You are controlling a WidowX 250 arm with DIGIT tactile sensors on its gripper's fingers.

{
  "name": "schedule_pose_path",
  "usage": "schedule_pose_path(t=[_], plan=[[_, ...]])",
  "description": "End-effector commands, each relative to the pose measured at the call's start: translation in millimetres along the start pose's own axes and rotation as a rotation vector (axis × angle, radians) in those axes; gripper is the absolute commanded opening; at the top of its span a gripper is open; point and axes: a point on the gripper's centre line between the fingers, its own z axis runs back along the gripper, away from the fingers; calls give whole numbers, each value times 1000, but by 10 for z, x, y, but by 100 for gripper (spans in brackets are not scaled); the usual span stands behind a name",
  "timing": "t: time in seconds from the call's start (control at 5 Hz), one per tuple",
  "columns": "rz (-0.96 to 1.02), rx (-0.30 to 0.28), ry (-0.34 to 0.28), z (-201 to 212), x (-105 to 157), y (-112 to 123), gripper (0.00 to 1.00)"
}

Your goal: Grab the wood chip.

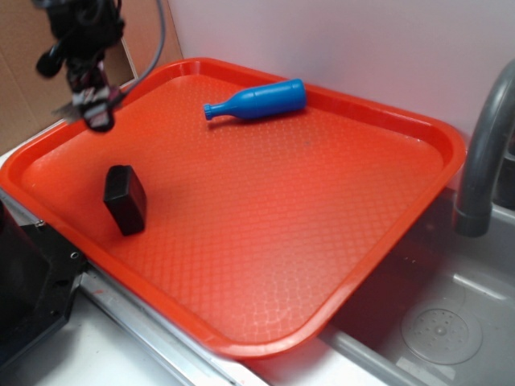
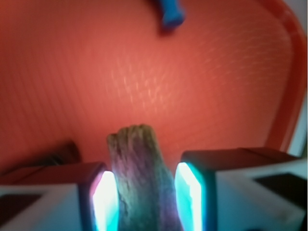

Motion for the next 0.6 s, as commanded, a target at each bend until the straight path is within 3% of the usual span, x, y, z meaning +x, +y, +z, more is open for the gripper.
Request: schedule_pose_path(t=[0.0,0.2,0.4], plan=[[295,-37,-16,577,419,-71,0],[349,5,-30,728,461,-234,0],[361,-19,-51,785,461,-320,0]])
